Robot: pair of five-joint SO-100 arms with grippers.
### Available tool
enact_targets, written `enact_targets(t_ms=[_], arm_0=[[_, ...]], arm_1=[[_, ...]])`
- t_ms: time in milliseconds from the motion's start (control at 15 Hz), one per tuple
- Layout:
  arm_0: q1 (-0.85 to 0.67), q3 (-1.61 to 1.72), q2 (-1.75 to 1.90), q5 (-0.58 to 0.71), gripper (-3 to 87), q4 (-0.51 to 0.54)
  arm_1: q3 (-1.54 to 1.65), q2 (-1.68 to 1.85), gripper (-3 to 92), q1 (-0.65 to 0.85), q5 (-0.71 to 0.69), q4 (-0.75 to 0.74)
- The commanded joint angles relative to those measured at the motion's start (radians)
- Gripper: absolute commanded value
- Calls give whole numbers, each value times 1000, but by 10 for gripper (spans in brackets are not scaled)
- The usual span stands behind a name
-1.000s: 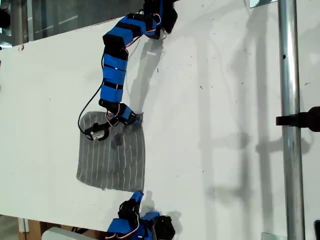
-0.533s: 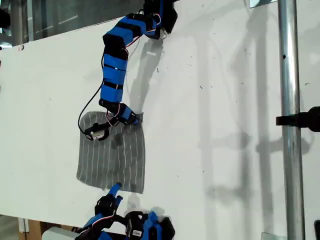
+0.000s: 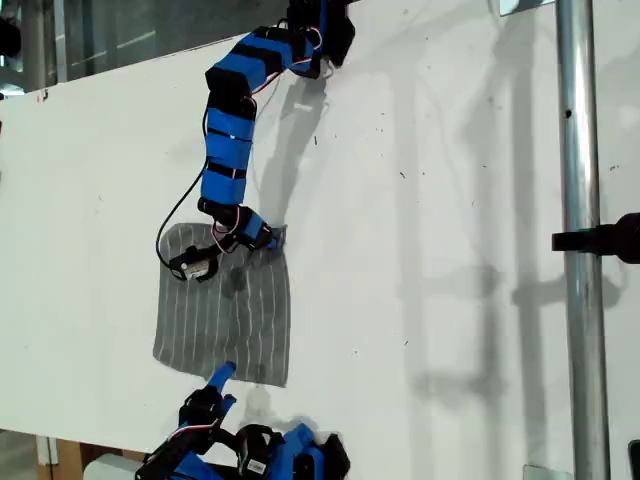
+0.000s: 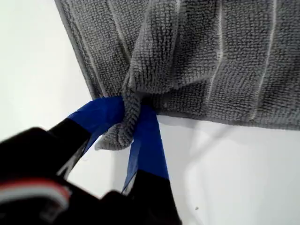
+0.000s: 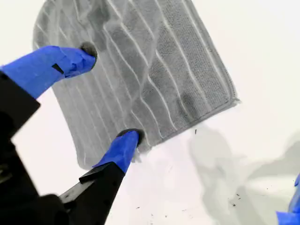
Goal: Grasp corners of a towel and fold twice.
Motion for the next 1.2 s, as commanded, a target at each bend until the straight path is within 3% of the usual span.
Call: enact_targets(t_ms=[0,267,667,1133], arm_0=[[-15,-8,-34,14,282,11],[-8,95,-54,-49,290,-80],[26,402,-95,-166,297,-393],[-31,568,-305,-210,304,-614]], arm_1=[[3,12,-2,-12,-14,-12],[3,12,-2,-12,-15,-12],[3,12,-2,-12,-23,-12],[9,17,-2,-12,-23,-12]])
